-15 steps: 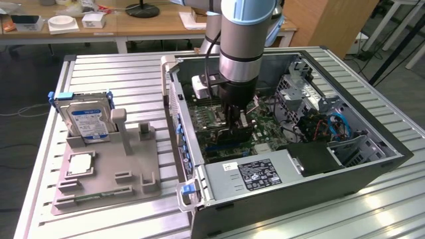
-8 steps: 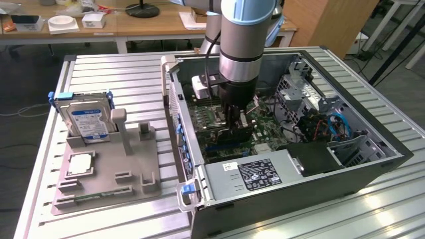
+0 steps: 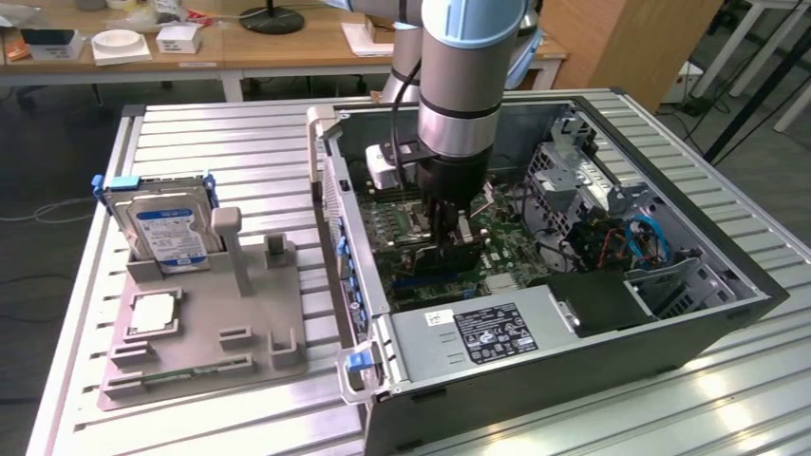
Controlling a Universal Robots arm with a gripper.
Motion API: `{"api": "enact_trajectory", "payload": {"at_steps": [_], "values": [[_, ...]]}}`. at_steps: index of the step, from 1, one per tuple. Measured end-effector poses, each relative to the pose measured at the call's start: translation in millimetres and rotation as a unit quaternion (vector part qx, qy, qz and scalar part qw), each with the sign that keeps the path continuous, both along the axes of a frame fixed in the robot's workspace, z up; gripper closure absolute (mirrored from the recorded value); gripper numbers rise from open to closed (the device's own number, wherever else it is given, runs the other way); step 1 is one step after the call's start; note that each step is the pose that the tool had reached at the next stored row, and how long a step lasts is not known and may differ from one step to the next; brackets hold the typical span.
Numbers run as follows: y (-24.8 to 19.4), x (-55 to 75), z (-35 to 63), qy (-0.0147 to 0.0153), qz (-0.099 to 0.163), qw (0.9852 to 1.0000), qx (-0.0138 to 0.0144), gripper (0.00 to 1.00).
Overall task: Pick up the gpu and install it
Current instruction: 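Insert the gpu into the slot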
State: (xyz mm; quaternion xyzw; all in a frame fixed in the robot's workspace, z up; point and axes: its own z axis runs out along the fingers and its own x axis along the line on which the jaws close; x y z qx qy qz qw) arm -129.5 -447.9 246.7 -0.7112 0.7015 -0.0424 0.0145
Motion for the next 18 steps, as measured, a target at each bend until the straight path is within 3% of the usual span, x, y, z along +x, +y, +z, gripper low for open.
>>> {"api": "enact_trajectory", "payload": {"at_steps": [15, 17, 18], "values": [[0.0, 0.0, -0.1, -0.0001, 0.000, 1.0000, 0.0002, 0.74], [0.1, 0.0, -0.4, -0.0002, 0.000, 1.0000, 0.0004, 0.73], [0.1, 0.0, -0.2, -0.0001, 0.000, 1.0000, 0.0002, 0.67]]}}
